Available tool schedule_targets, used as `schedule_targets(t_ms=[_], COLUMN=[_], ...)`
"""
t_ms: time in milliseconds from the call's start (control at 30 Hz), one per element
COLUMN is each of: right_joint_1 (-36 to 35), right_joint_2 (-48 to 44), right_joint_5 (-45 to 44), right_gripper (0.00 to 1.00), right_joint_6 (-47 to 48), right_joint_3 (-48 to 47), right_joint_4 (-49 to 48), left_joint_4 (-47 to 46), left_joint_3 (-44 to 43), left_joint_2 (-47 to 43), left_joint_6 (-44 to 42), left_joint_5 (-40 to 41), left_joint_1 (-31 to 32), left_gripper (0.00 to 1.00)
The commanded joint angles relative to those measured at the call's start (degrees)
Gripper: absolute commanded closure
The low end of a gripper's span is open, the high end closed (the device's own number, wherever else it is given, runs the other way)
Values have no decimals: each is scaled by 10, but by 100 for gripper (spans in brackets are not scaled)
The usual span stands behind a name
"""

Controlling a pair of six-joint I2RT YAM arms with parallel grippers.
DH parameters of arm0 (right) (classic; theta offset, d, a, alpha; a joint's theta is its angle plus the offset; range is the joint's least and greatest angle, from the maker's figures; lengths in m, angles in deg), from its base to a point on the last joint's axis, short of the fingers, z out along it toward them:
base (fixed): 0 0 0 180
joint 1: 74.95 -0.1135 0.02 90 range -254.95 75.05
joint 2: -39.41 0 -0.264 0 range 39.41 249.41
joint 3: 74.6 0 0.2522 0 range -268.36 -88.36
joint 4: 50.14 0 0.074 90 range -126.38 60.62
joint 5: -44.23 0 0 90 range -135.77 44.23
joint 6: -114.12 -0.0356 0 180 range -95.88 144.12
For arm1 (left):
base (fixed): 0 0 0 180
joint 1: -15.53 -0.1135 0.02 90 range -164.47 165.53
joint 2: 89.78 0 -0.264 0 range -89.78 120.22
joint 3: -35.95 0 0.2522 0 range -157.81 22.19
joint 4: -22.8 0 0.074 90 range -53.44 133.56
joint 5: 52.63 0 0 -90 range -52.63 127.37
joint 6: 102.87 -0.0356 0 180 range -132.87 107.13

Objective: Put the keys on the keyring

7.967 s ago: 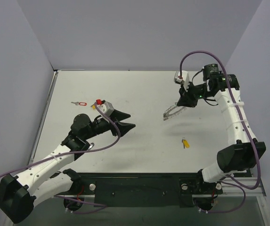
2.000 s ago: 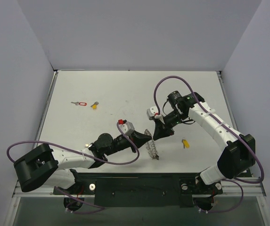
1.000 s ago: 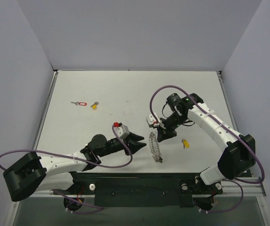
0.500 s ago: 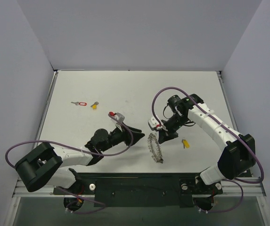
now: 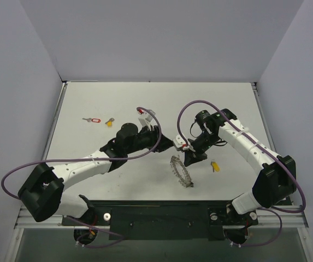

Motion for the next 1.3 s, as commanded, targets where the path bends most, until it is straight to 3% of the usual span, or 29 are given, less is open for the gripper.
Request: schedule_targets(t_ms=[0,433,667,1267], right_joint_1=[5,6,6,7], right_joint_2=[-21,-18,-20,-20], right_joint_5=[39,39,39,39], right_gripper=[100,100,100,100], right_joint_6=[15,18,18,19], right_joint_3=[3,6,6,7], right_joint_4=[32,31,31,31], left_joint_4=[139,298,384,360], left_joint_3=[-64,-158,-190,-195], left_joint_2=[25,56,65,56], left_joint_6=[7,6,13,28], left_joint_5=[-31,-1,55,41], left_joint_1=[8,45,64,69], left_gripper=[52,52,52,56])
